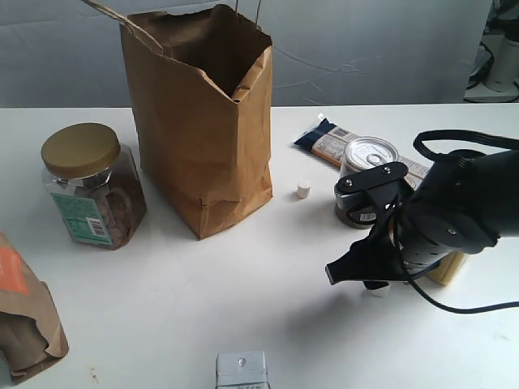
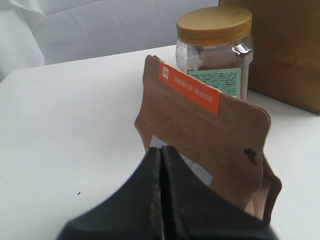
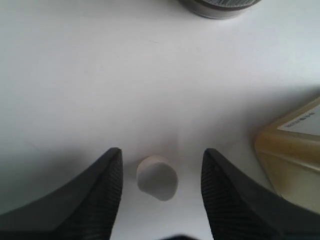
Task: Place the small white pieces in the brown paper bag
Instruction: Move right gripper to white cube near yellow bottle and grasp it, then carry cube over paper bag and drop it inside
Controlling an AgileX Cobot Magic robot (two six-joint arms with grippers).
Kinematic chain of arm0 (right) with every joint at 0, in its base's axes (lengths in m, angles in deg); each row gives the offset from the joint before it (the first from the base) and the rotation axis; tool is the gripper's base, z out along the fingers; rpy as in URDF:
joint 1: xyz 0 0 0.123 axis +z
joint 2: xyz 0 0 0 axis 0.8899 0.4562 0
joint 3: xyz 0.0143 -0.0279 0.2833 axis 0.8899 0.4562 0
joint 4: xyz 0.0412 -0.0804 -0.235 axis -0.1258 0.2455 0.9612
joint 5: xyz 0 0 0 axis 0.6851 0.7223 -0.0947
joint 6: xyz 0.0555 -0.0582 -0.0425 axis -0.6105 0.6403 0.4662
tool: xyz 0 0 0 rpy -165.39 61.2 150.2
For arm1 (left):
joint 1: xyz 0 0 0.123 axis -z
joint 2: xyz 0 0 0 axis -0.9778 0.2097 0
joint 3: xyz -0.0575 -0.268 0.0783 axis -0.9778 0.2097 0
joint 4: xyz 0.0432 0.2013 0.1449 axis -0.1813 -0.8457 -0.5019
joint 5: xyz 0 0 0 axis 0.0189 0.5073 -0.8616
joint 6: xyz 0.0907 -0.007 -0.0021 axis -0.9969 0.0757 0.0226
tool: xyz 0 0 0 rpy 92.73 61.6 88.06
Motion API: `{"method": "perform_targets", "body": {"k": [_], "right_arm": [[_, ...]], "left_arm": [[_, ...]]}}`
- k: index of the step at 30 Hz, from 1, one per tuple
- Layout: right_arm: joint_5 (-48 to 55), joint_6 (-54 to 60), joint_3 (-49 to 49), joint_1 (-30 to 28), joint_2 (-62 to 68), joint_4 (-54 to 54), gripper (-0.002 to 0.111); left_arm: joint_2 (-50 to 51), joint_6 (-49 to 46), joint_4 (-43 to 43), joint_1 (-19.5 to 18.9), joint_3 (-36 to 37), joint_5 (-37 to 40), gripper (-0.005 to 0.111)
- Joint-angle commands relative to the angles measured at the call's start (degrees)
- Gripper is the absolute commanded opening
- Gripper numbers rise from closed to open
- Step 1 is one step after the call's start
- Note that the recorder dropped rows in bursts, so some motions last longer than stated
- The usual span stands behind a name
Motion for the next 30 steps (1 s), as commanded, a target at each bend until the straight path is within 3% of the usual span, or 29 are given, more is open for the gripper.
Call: {"method": "perform_targets", "body": {"k": [1,11,15,22,26,30], "right_arm": [[0.4,-0.3,0.1,-0.3,0.0,0.2,0.046],[-0.8,-0.5,0.1,-0.3,3.5,0.1,0.045],[-1.0,-0.5,0.1,-0.3,3.5,0.1,0.033],[-0.8,-0.1,0.1,0.0,3.4,0.1,0.000],[0.3,1.9,0.1,0.1,1.6,-2.3,0.000],[0.4,12.1,0.1,0.1,-3.6,-12.4,0.000]], "left_arm": [[-0.2,0.1,0.5,0.2,0.2,-0.4,0.000],[-0.2,0.1,0.5,0.2,0.2,-0.4,0.000],[-0.2,0.1,0.5,0.2,0.2,-0.4,0.000],[-0.2,0.1,0.5,0.2,0.2,-0.4,0.000],[-0.2,0.1,0.5,0.2,0.2,-0.4,0.000],[-0.2,0.1,0.5,0.2,0.2,-0.4,0.000]]}}
